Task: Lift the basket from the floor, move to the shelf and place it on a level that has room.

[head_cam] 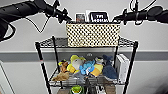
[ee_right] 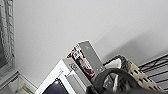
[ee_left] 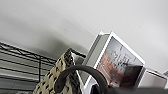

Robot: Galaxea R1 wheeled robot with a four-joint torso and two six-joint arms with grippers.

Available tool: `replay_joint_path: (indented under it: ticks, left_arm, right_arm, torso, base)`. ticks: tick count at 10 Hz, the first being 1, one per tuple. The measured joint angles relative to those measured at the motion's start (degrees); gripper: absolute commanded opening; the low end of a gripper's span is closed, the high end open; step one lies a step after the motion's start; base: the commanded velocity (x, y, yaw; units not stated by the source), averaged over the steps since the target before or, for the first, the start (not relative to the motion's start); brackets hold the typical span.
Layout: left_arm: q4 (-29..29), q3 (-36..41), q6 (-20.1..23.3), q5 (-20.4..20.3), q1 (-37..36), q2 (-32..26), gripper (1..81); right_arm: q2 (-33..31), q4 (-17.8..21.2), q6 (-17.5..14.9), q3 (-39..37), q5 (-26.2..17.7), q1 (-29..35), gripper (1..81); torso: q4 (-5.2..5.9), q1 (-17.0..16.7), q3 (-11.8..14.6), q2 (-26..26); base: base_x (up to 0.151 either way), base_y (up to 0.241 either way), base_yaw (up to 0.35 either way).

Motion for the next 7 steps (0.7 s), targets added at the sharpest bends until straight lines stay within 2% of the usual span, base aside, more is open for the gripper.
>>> replay_joint_path:
  ticks: [3,5,6,7]
  left_arm:
    - [-1.7,0.5,0.0,-3.3,1.2,-1.1,1.0]
    - [-2.4,1.3,0.0,-4.1,1.5,-2.1,1.0]
    - [-2.1,1.3,0.6,-4.1,1.4,-2.0,81.1]
    - [-1.8,1.2,0.2,-4.3,1.6,-2.3,81.1]
  right_arm:
    - [0.1,0.1,0.0,0.0,0.6,-0.5,1.0]
    - [0.1,0.2,0.0,0.0,0.6,-0.5,1.0]
    - [0.1,0.3,-0.1,0.0,0.6,-0.5,1.0]
    - [0.0,0.4,-0.1,0.0,0.6,-0.5,1.0]
  torso:
    - [0.00,0.0,0.0,0.0]
    - [0.00,0.0,0.0,0.0]
    - [0.00,0.0,0.0,0.0]
    - [0.00,0.0,0.0,0.0]
  base:
    - [0.000,0.000,0.000]
    - [0.000,0.000,0.000]
    - [0.000,0.000,0.000]
    - [0.000,0.000,0.000]
